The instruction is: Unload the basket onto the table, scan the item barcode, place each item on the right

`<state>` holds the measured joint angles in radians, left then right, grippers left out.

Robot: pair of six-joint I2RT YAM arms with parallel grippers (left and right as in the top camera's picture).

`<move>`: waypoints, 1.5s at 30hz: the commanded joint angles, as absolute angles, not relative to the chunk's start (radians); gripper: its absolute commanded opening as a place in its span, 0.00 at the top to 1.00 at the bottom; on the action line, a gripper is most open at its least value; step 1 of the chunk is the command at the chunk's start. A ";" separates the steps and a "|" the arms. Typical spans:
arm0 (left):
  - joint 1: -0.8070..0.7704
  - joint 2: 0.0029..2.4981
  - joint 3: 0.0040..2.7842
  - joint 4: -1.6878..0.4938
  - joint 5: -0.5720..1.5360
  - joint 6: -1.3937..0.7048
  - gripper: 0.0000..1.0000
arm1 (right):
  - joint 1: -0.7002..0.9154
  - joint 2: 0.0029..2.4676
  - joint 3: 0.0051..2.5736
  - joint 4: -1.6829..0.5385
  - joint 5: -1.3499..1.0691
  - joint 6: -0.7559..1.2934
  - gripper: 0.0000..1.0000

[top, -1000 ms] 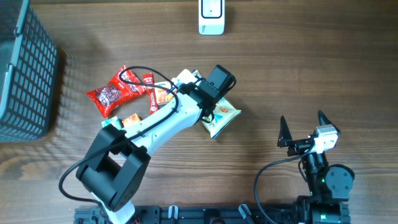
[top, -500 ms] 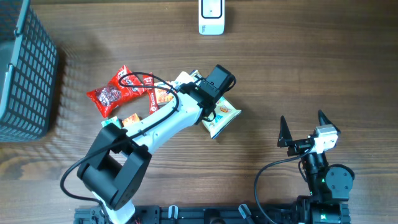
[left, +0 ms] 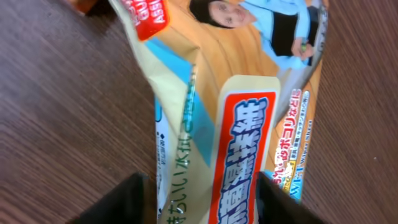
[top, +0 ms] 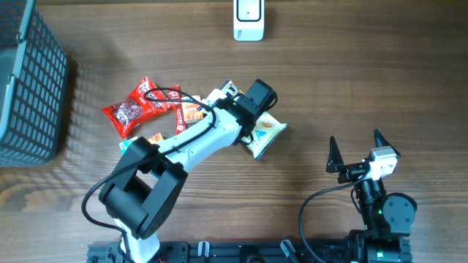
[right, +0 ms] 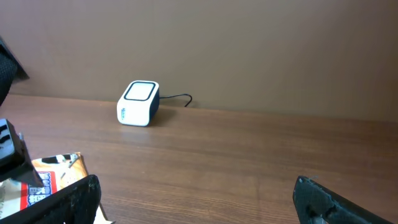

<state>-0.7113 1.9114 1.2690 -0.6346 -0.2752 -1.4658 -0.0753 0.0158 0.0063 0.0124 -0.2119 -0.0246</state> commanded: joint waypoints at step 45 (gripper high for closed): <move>-0.654 1.703 1.260 -0.725 -0.006 -1.256 0.01 | -0.080 0.019 0.006 0.016 -0.210 -0.034 0.00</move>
<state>-0.6479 1.7073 1.2629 -0.8234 -0.0879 -1.3376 -0.0753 0.0158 0.0063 0.0128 -0.2119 -0.0246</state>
